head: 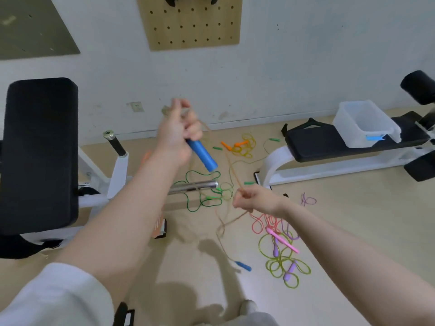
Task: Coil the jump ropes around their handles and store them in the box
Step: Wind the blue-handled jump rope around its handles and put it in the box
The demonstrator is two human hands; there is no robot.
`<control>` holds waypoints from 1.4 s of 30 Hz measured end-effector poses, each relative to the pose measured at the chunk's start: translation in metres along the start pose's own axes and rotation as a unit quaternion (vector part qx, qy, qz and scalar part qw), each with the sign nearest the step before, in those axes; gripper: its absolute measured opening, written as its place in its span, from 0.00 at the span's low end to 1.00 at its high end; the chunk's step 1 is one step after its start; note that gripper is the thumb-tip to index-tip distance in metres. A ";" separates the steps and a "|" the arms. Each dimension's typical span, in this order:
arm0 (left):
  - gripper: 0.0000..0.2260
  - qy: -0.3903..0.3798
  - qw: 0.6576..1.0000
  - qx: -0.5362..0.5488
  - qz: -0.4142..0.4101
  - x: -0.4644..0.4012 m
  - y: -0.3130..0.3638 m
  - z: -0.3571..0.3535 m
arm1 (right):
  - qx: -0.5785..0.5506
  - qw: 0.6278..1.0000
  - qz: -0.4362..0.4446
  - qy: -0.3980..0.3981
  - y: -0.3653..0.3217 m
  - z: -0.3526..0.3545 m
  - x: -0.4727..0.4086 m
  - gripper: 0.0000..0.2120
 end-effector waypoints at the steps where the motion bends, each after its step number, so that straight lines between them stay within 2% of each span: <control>1: 0.16 0.029 0.999 0.039 -0.021 -0.001 0.012 0.017 | -0.003 0.999 -0.019 0.029 0.008 0.007 0.004 0.09; 3: 0.13 0.079 0.996 0.026 -0.012 0.002 0.016 0.050 | -0.126 0.989 -0.047 0.068 0.012 0.008 0.011 0.13; 5: 0.11 0.116 0.977 -0.149 0.094 0.018 -0.016 0.083 | -0.300 0.950 -0.037 0.080 -0.006 -0.002 0.010 0.14; 7: 0.12 0.084 0.892 -0.395 0.202 0.044 -0.058 0.104 | -0.439 0.895 -0.004 0.081 -0.039 -0.013 0.005 0.15; 8: 0.13 0.044 0.859 -0.456 0.228 0.057 -0.076 0.105 | -0.494 0.865 0.008 0.081 -0.053 -0.016 0.002 0.16; 9: 0.15 -0.007 0.856 -0.456 0.245 0.070 -0.093 0.099 | -0.543 0.836 0.016 0.079 -0.066 -0.021 -0.001 0.17; 11: 0.22 -0.138 0.874 -0.360 0.295 0.099 -0.124 0.074 | -0.621 0.779 0.030 0.082 -0.087 -0.025 -0.004 0.18; 12: 0.24 -0.197 0.866 -0.328 0.322 0.115 -0.134 0.064 | -0.650 0.754 0.042 0.089 -0.096 -0.023 -0.004 0.18; 14: 0.19 -0.274 0.823 -0.370 0.332 0.132 -0.142 0.061 | -0.696 0.705 0.075 0.112 -0.109 -0.014 -0.002 0.16; 15: 0.16 -0.292 0.798 -0.418 0.321 0.135 -0.144 0.065 | -0.717 0.680 0.097 0.120 -0.113 -0.007 0.000 0.15; 16: 0.16 -0.284 0.788 -0.454 0.303 0.133 -0.143 0.072 | -0.731 0.661 0.118 0.126 -0.115 -0.001 0.003 0.15; 17: 0.18 -0.255 0.801 -0.463 0.281 0.128 -0.140 0.078 | -0.725 0.663 0.135 0.130 -0.116 0.003 0.005 0.15; 18: 0.20 -0.222 0.830 -0.444 0.256 0.122 -0.134 0.079 | -0.692 0.696 0.141 0.133 -0.115 0.004 0.008 0.15; 20: 0.20 -0.176 0.899 -0.343 0.209 0.109 -0.120 0.070 | -0.545 0.822 0.115 0.122 -0.102 -0.011 0.011 0.20; 21: 0.20 -0.159 0.927 -0.275 0.197 0.103 -0.113 0.060 | -0.466 0.875 0.090 0.091 -0.089 -0.027 0.009 0.24; 22: 0.20 -0.147 0.948 -0.210 0.190 0.098 -0.105 0.049 | -0.399 0.913 0.071 0.051 -0.078 -0.047 0.009 0.27; 23: 0.19 -0.143 0.961 -0.154 0.182 0.092 -0.096 0.036 | -0.347 0.936 0.056 0.016 -0.067 -0.065 0.011 0.28; 25: 0.19 -0.140 0.974 -0.090 0.157 0.080 -0.079 0.017 | -0.278 0.960 0.034 -0.012 -0.043 -0.089 0.017 0.25; 28: 0.19 -0.094 0.986 -0.069 0.120 0.060 -0.055 0.016 | -0.161 0.987 0.010 0.026 -0.008 -0.079 0.026 0.09; 29: 0.19 -0.065 0.991 -0.062 0.103 0.054 -0.047 0.023 | -0.135 0.989 -0.008 0.054 0.005 -0.069 0.030 0.05; 30: 0.19 -0.038 0.994 -0.057 0.084 0.048 -0.039 0.032 | -0.126 0.988 -0.022 0.084 0.013 -0.059 0.034 0.06; 32: 0.18 -0.004 0.992 -0.096 0.076 0.044 -0.037 0.048 | -0.198 0.972 -0.035 0.125 0.023 -0.046 0.041 0.11; 34: 0.19 -0.005 0.968 -0.216 0.131 0.052 -0.059 0.061 | -0.313 0.941 -0.006 0.129 0.013 -0.043 0.041 0.12; 35: 0.19 -0.014 0.942 -0.292 0.166 0.061 -0.074 0.067 | -0.366 0.922 0.020 0.122 -0.001 -0.044 0.040 0.12; 37: 0.16 -0.093 0.878 -0.417 0.216 0.083 -0.107 0.070 | -0.452 0.880 0.078 0.120 -0.034 -0.039 0.036 0.12; 39: 0.14 -0.239 0.819 -0.467 0.233 0.113 -0.137 0.057 | -0.515 0.839 0.102 0.141 -0.055 -0.024 0.029 0.10; 40: 0.15 -0.289 0.805 -0.461 0.238 0.126 -0.146 0.051 | -0.540 0.820 0.105 0.158 -0.062 -0.016 0.027 0.09; 42: 0.11 -0.306 0.811 -0.436 0.240 0.137 -0.150 0.043 | -0.581 0.786 0.104 0.186 -0.070 -0.004 0.025 0.09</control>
Point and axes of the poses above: each hand's wrist, its own x-axis away from the middle knuckle, its own z-axis out of the back of the hand, y = z × x, the point moved 10 cm from there along -x, towards the middle knuckle, and after that the axes turned 4 degrees about -y, right-handed, at the moved point
